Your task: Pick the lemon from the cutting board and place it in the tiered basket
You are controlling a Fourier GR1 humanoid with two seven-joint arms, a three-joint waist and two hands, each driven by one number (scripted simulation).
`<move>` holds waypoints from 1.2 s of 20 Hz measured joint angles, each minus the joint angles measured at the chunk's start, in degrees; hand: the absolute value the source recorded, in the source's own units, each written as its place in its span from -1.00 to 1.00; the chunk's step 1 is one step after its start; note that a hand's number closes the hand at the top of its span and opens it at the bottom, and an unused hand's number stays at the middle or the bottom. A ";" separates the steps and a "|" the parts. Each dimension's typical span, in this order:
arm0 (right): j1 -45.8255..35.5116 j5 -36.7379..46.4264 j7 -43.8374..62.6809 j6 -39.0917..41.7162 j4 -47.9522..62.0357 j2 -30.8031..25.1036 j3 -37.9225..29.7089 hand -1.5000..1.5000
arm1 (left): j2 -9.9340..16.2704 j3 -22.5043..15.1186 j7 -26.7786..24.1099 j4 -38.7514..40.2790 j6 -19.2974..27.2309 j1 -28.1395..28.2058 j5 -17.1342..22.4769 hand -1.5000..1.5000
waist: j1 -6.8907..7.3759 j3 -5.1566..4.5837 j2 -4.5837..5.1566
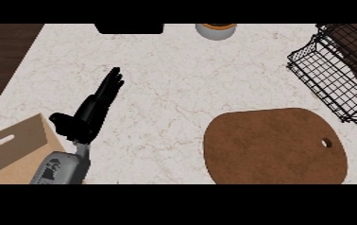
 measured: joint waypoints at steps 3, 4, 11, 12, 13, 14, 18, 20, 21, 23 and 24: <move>-7.19 -0.59 1.51 1.15 6.06 -3.01 2.15 1.00 | -0.27 -0.41 0.54 0.19 -0.32 -0.81 -0.29 0.00 | 0.96 0.00 0.18; -9.41 -0.25 1.44 0.96 8.34 -3.42 3.32 1.00 | -0.47 -0.72 0.37 0.22 -0.22 -0.93 -0.63 0.00 | 1.31 0.04 0.21; -25.42 1.92 -0.62 1.56 24.82 -4.61 11.55 1.00 | -0.90 -1.66 1.06 0.31 -0.35 -1.84 -1.17 0.00 | 2.83 0.12 0.51; -27.39 2.40 -1.42 1.46 27.33 -4.18 12.54 1.00 | -1.01 -1.61 0.73 0.48 -0.49 -1.93 -1.10 0.00 | 2.95 0.11 0.57; -29.17 2.88 -2.43 1.57 29.70 -3.81 13.50 1.00 | -0.96 -1.48 0.70 0.47 -0.59 -1.93 -0.95 0.00 | 2.97 0.11 0.58; -31.01 3.50 -3.22 1.28 31.87 -3.27 14.37 1.00 | -1.09 -1.68 0.55 0.20 -0.37 -1.77 -1.40 0.00 | 3.01 0.13 0.56; -37.18 5.56 -7.52 0.46 40.85 -0.88 16.87 1.00 | -1.15 -1.78 0.07 0.34 -0.38 -1.78 -1.87 0.00 | 3.11 0.19 0.64; -40.29 6.99 -9.24 -1.06 45.23 0.59 17.81 1.00 | -1.22 -1.75 0.35 0.19 -0.50 -1.86 -1.72 0.00 | 3.31 0.21 0.74; -41.93 7.69 -9.84 -1.65 47.40 1.16 18.20 1.00 | -1.22 -1.74 0.40 0.21 -0.65 -1.91 -1.60 0.00 | 3.40 0.22 0.79; -45.27 8.76 -11.12 -2.49 51.23 2.45 18.89 1.00 | -1.30 -1.87 0.79 0.02 -0.46 -1.95 -1.83 0.00 | 3.45 0.25 0.81; -46.58 8.68 -12.35 -2.57 53.33 2.86 18.63 1.00 | -1.45 -2.01 0.91 0.09 -0.13 -1.97 -2.15 0.00 | 3.41 0.27 0.82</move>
